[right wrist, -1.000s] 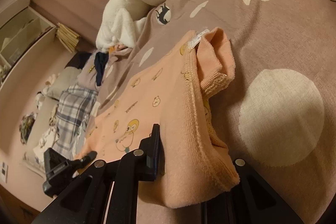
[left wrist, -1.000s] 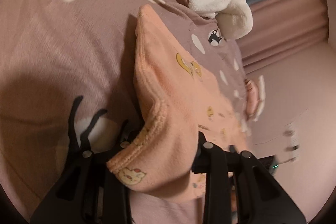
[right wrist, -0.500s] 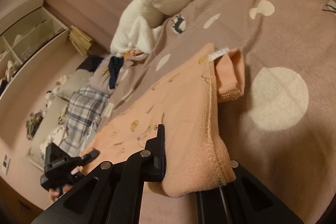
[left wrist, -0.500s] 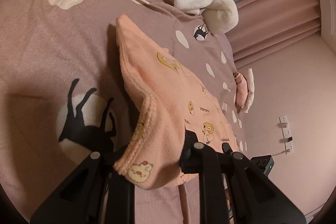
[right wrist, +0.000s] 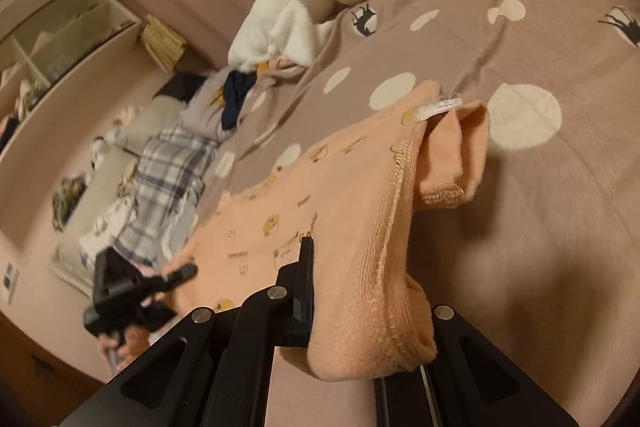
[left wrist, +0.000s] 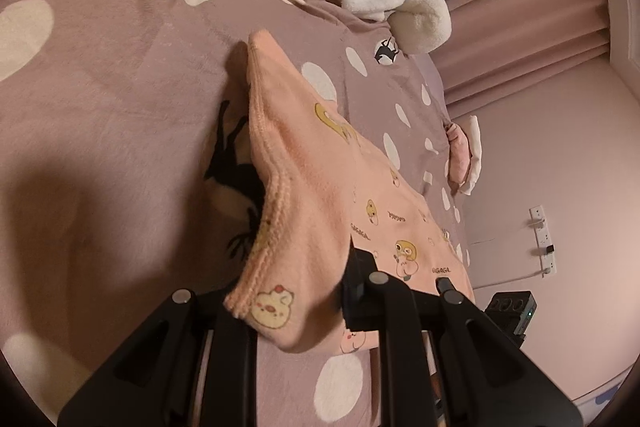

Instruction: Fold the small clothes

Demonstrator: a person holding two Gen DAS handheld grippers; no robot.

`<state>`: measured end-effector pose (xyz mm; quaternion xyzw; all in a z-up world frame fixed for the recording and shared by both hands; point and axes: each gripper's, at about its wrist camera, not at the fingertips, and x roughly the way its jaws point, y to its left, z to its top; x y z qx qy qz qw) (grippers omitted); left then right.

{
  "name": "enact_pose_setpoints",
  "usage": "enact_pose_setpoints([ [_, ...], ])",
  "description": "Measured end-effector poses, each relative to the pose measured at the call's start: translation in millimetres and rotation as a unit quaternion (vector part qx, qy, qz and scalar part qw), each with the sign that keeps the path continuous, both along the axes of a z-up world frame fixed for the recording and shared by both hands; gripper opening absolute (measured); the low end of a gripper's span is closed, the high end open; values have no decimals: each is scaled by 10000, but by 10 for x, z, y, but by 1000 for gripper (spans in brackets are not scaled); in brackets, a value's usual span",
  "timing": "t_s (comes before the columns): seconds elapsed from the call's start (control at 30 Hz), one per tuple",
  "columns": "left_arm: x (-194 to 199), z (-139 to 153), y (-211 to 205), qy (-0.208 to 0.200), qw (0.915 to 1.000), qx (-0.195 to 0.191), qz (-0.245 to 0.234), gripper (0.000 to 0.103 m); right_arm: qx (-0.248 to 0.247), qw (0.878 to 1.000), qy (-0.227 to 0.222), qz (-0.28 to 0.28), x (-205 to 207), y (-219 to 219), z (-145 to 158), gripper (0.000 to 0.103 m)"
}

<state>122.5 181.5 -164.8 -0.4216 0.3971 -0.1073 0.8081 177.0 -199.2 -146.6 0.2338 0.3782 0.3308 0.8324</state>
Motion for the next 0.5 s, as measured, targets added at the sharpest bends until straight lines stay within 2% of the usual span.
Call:
enact_pose_setpoints([
  [0.1,-82,-11,4,-2,10000,31,-78,17,-121,9999,32,-110,-54,-11,-24,8],
  [0.2,-137,-34,28,20,9999,87,-126,17,32,9996,171,-218,-75,-89,-89,8],
  [0.37,-215,-99,98,149,9995,269,-61,18,-452,9978,230,-438,-131,-80,-146,8],
  [0.5,-292,-66,109,111,9990,435,-39,18,-581,9964,361,-499,-144,-53,-189,8],
])
